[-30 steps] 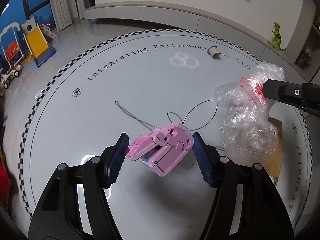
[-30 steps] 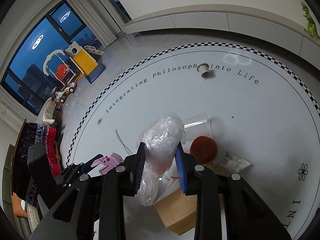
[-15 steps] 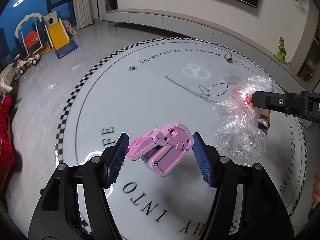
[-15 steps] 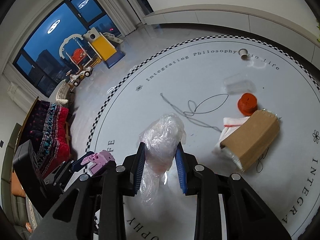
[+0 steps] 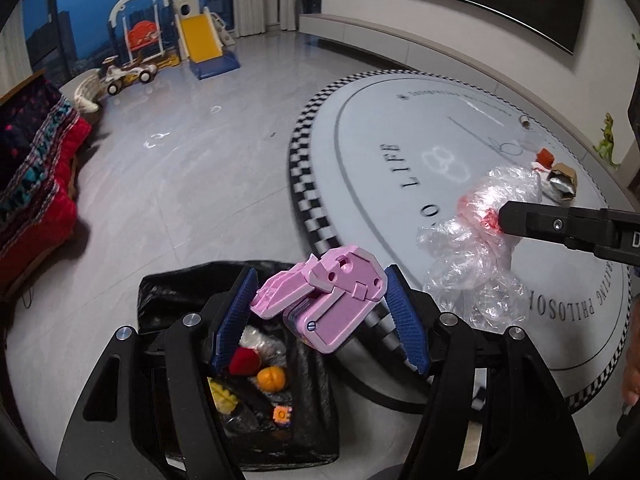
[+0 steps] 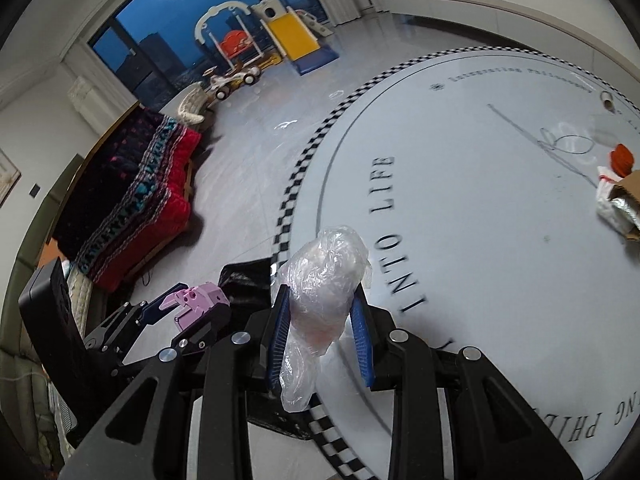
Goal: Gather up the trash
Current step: 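Carry the pink toy and plastic wrap over the trash bag and release both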
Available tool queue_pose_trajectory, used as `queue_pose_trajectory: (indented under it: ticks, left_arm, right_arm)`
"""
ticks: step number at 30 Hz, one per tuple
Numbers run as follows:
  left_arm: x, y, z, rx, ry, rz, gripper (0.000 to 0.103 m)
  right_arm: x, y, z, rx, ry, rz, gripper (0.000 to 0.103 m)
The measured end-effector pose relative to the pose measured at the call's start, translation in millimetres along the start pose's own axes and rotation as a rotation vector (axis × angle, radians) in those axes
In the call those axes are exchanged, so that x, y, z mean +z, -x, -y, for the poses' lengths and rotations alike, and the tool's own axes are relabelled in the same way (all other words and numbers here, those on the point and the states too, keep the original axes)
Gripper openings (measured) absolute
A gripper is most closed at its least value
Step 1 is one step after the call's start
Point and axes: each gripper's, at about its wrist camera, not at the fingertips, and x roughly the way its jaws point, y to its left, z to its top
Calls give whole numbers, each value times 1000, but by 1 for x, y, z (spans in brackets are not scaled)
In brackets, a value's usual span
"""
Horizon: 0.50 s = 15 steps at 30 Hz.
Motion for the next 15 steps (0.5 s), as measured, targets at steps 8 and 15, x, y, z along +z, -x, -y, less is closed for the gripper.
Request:
queue_pose_trajectory:
  ticks: [8,15]
  left_arm:
    - [-59,3,-88,131,143,-68,64]
    - [-91,8,-138,204,278,-114,97]
  right_arm:
    - [-32,-41,-85,84,163,-90,31]
    - [-49,-81,-127,77,242,-166,65]
